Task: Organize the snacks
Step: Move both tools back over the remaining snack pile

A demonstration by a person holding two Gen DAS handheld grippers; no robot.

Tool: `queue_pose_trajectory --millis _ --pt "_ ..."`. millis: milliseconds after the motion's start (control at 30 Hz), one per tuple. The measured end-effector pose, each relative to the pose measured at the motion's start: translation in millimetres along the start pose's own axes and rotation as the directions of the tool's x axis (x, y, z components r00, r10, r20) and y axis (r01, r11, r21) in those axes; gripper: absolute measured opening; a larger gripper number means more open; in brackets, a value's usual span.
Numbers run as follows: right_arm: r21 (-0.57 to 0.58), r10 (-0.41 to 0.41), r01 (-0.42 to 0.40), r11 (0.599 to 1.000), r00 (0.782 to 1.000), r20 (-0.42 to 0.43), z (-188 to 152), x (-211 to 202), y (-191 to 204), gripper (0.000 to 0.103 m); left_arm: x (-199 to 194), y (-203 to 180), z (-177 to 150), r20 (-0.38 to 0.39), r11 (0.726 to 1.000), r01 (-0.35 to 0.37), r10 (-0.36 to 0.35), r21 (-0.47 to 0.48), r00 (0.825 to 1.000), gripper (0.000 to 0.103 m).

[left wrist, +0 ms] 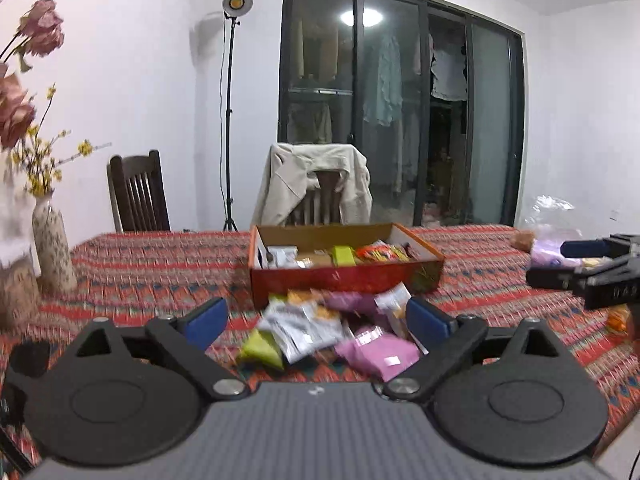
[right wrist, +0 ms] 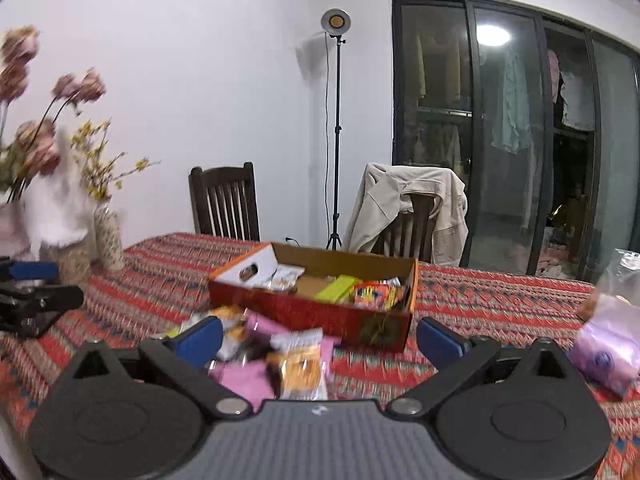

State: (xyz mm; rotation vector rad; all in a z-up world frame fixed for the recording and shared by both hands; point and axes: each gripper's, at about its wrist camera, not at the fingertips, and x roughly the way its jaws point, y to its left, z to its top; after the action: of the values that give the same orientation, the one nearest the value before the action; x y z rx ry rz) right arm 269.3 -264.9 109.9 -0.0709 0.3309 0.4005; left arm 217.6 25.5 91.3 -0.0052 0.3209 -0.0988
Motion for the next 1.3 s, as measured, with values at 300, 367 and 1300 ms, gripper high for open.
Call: queue_pose_trajectory --millis 300,367,1300 --pt "0.061 -0.037 0.041 0.997 0.997 -0.067 -93.6 -50.3 34.1 0.103 -24.0 8.8 -61.4 -0.112 0.996 0.015 -0.025 -0.090 0.993 0.098" --pt "0.098 -0.052 0.061 0.993 0.994 -0.091 -112.5 -52.8 36.0 0.103 -24.0 12.7 -72.2 -0.133 0.995 -0.004 -0.010 -0.103 0.991 0.098" --pt "0.250 -0.033 0.052 0.967 0.996 -0.080 -117.7 14.9 28.7 0.103 65.3 37.2 -65.8 -0.190 0.994 0.010 -0.031 -0.112 0.981 0.097"
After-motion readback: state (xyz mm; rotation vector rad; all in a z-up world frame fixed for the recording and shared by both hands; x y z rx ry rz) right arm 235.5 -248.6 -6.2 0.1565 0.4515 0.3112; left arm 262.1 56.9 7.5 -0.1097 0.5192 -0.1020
